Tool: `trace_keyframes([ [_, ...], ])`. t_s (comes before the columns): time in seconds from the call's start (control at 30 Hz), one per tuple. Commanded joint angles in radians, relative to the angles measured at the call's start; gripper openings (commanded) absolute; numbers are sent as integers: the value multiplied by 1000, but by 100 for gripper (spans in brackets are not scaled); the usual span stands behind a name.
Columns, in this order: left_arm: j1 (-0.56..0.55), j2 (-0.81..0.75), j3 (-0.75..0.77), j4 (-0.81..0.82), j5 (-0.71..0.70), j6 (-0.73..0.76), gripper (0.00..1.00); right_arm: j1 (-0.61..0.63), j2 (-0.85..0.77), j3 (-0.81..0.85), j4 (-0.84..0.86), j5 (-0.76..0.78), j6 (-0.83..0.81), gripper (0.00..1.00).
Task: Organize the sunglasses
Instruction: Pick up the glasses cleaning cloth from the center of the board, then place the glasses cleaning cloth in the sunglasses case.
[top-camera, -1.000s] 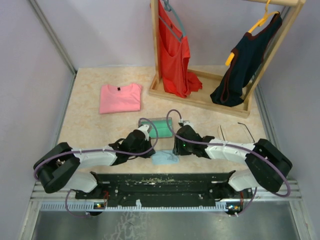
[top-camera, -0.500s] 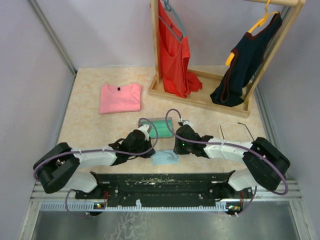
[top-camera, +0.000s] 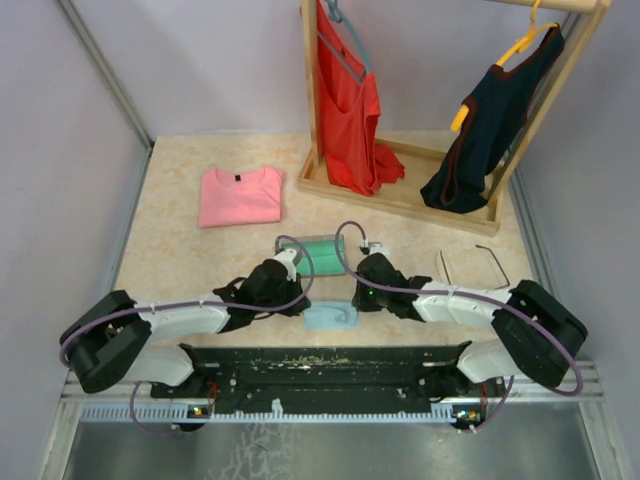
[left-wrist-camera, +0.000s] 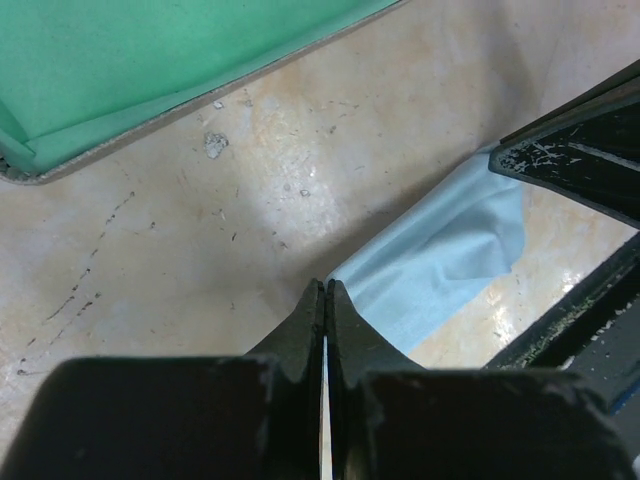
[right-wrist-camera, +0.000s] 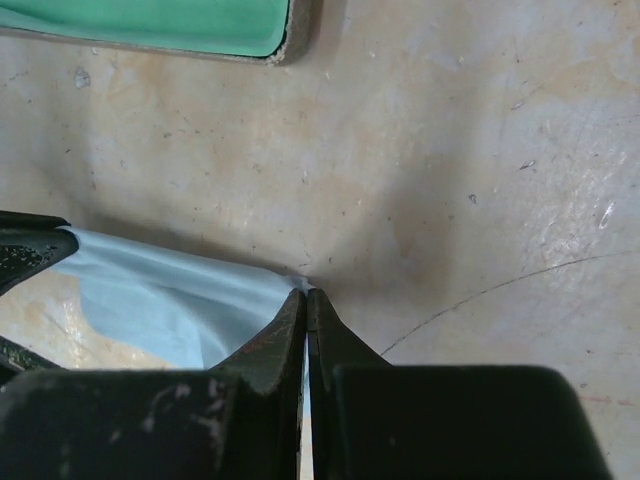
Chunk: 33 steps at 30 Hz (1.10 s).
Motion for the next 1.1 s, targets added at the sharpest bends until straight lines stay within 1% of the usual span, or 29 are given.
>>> trace_keyframes([
  [0.0, 4, -77, -19, -10, 6, 13, 0, -6, -88, -29, 64, -3, -35, 0],
  [0.2, 5, -149, -33, -35, -31, 34, 0, -6, -208, -86, 122, -6, -53, 0],
  [0.33, 5, -149, -34, -41, -43, 39, 0, -6, -226, -94, 165, -23, -72, 0],
  [0.63, 4, -161, -39, -61, -106, 35, 0, -6, -175, -48, 191, 32, -106, 0],
  [0.9, 17, -137, -26, -49, -221, 36, 0, -7, -50, 35, 239, 54, -124, 0],
  [1.07, 51, -95, 11, -30, -266, 79, 0, -21, 7, 78, 264, 74, -129, 0],
])
